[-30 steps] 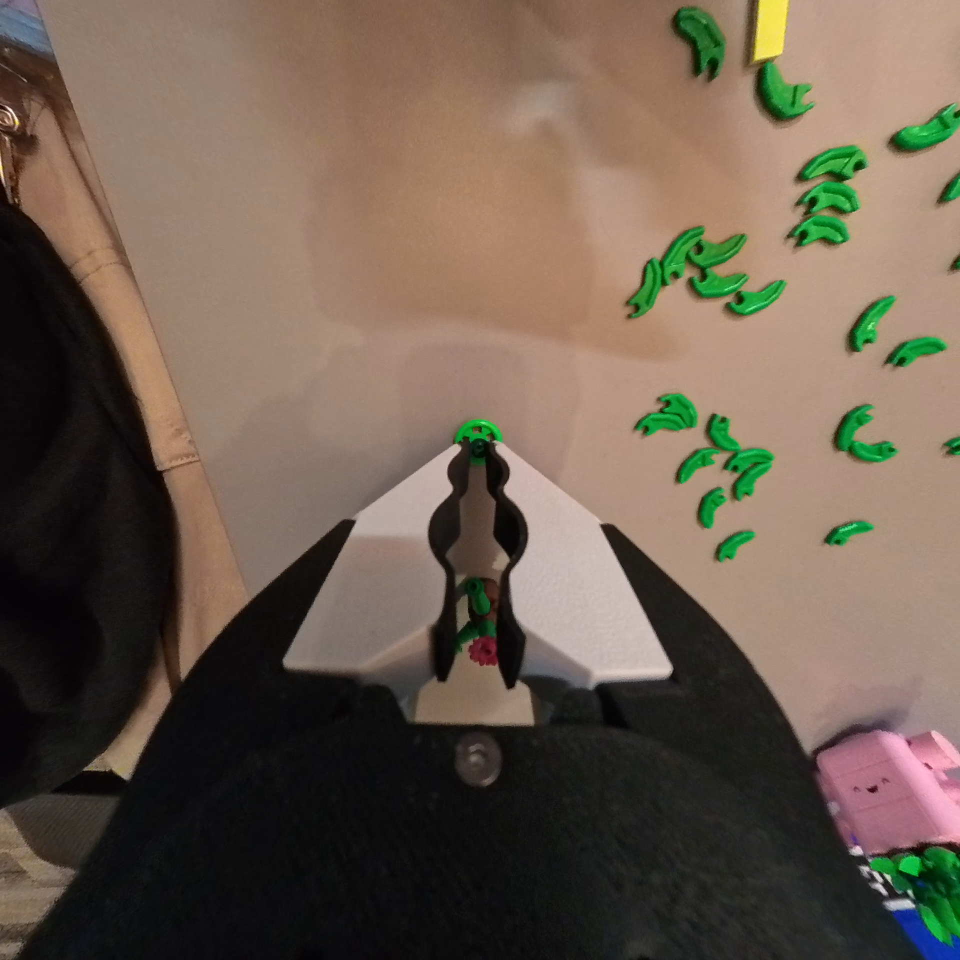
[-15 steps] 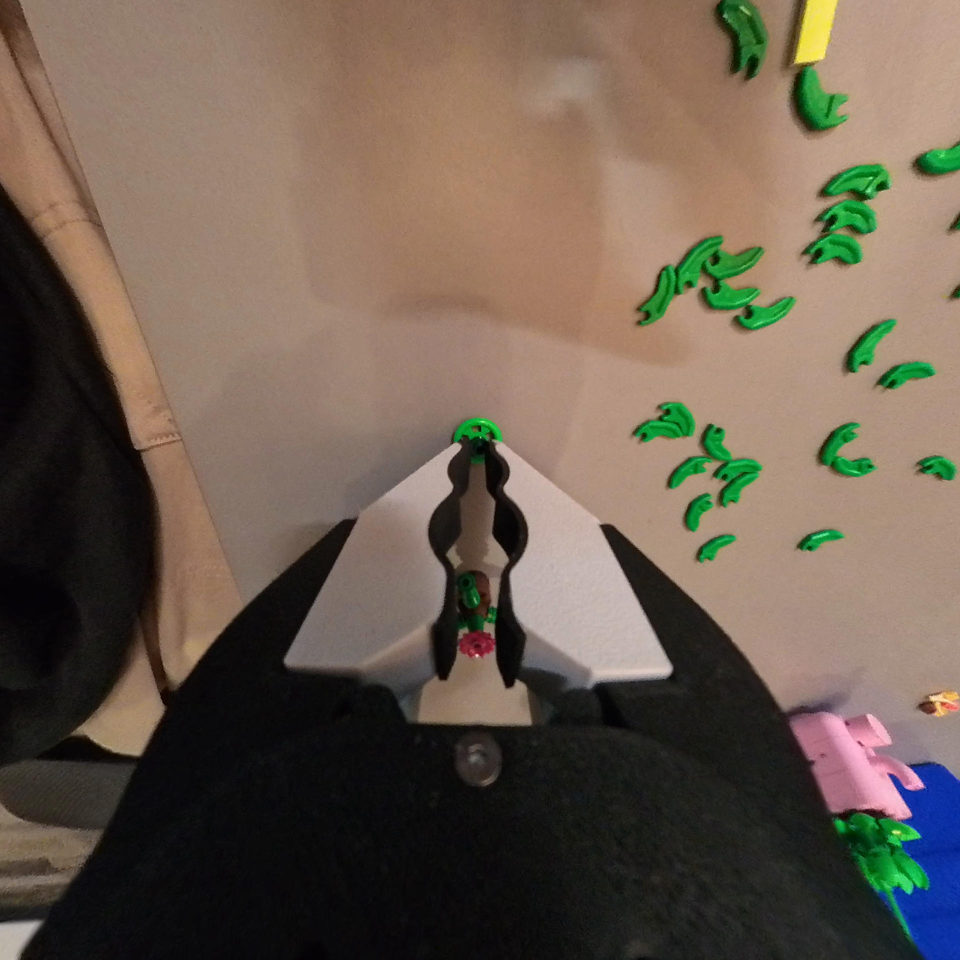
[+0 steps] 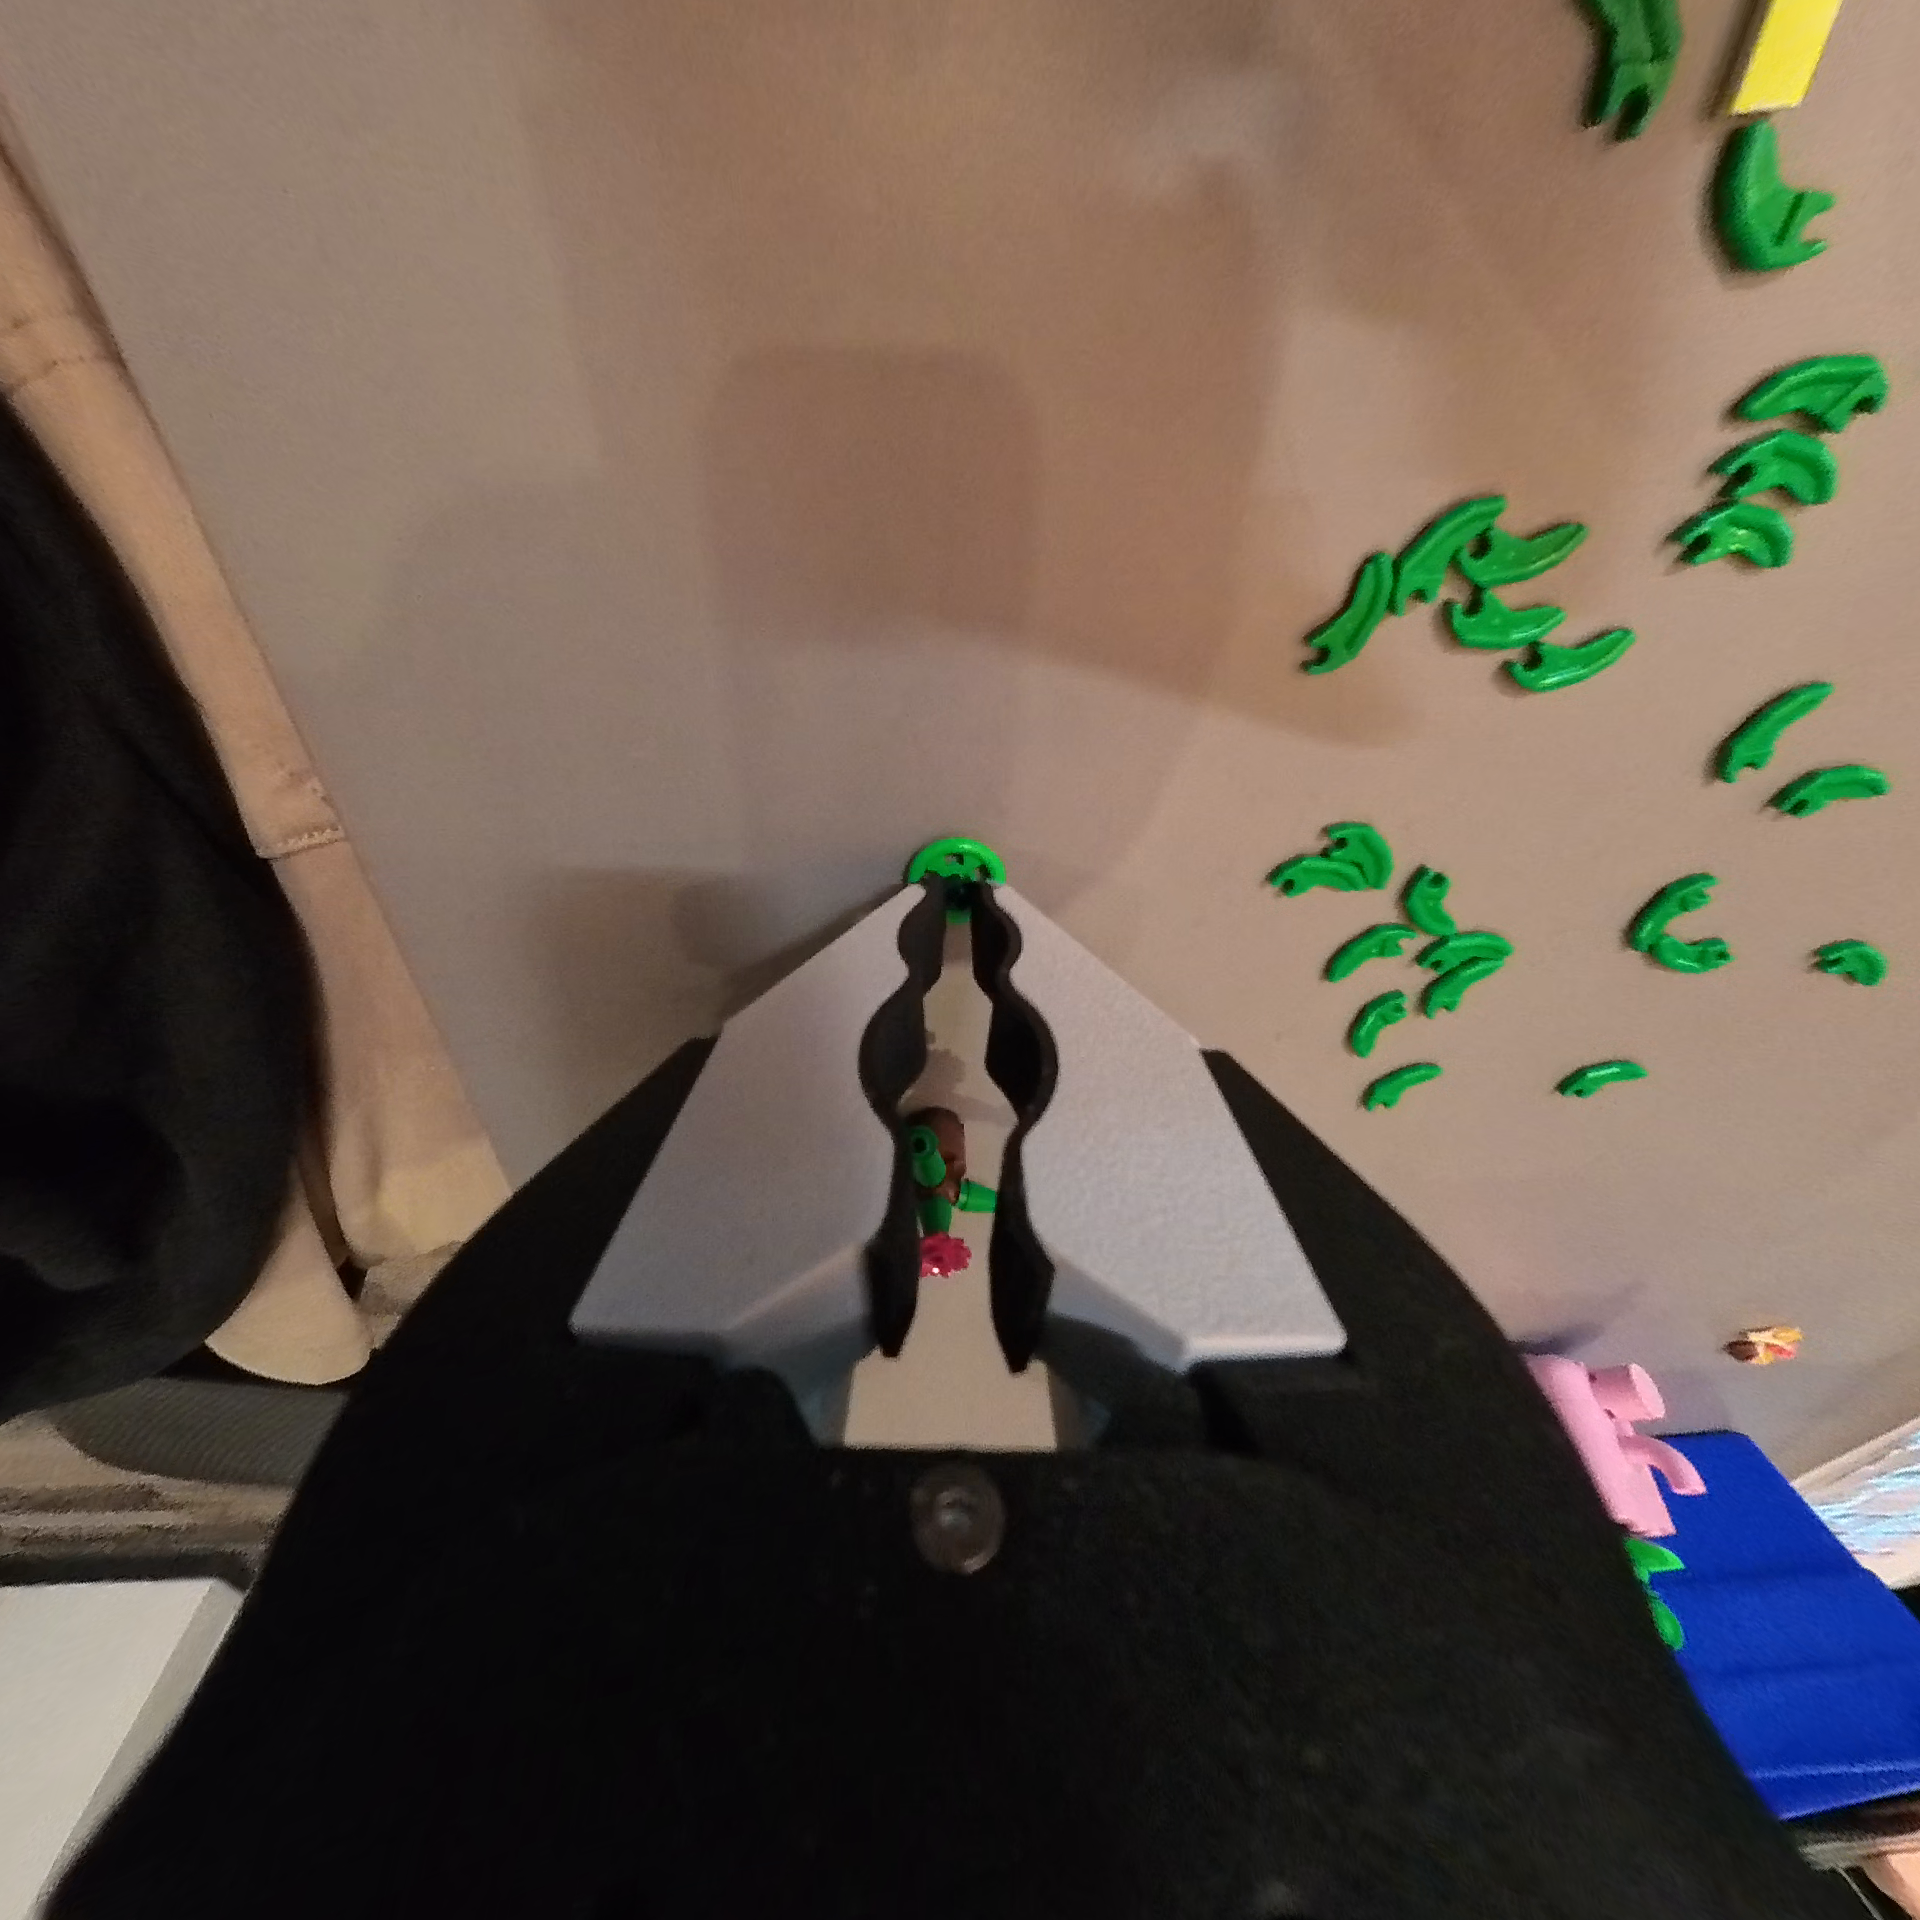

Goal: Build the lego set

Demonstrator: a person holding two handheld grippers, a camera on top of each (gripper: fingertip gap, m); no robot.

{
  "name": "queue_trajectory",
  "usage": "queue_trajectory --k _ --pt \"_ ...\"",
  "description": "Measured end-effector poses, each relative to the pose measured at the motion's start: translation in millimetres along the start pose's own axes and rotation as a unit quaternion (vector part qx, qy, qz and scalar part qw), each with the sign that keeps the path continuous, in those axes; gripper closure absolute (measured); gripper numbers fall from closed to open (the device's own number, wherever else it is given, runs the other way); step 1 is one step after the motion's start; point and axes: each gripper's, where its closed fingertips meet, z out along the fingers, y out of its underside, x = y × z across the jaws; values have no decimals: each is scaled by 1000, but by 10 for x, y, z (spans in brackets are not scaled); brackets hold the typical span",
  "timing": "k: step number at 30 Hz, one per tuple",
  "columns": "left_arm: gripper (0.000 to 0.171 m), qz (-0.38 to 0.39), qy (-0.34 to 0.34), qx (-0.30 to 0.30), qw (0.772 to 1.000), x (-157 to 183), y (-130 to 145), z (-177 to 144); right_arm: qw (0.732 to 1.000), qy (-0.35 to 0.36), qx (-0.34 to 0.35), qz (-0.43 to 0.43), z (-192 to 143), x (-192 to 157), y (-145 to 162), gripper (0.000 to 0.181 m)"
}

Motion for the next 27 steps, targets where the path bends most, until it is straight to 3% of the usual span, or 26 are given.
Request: queue_trajectory --k 8,15,18,22,27 --pt "150 -2 1 -2 1000 0 7 4 999 33 6 8 8 4 -4 178" --pt "150 -2 1 -5 1000 6 13 9 997 46 52 31 -3 -2 -5 177" --pt "150 -2 1 -6 1000 5 16 11 996 43 70 39 -35 -1 -9 165" --pt "150 -5 1 -6 1000 -1 17 11 992 30 105 56 -140 27 -65 163" --pt "150 -4 0 -7 1000 -3 20 13 990 15 116 76 -137 141 -11 174"
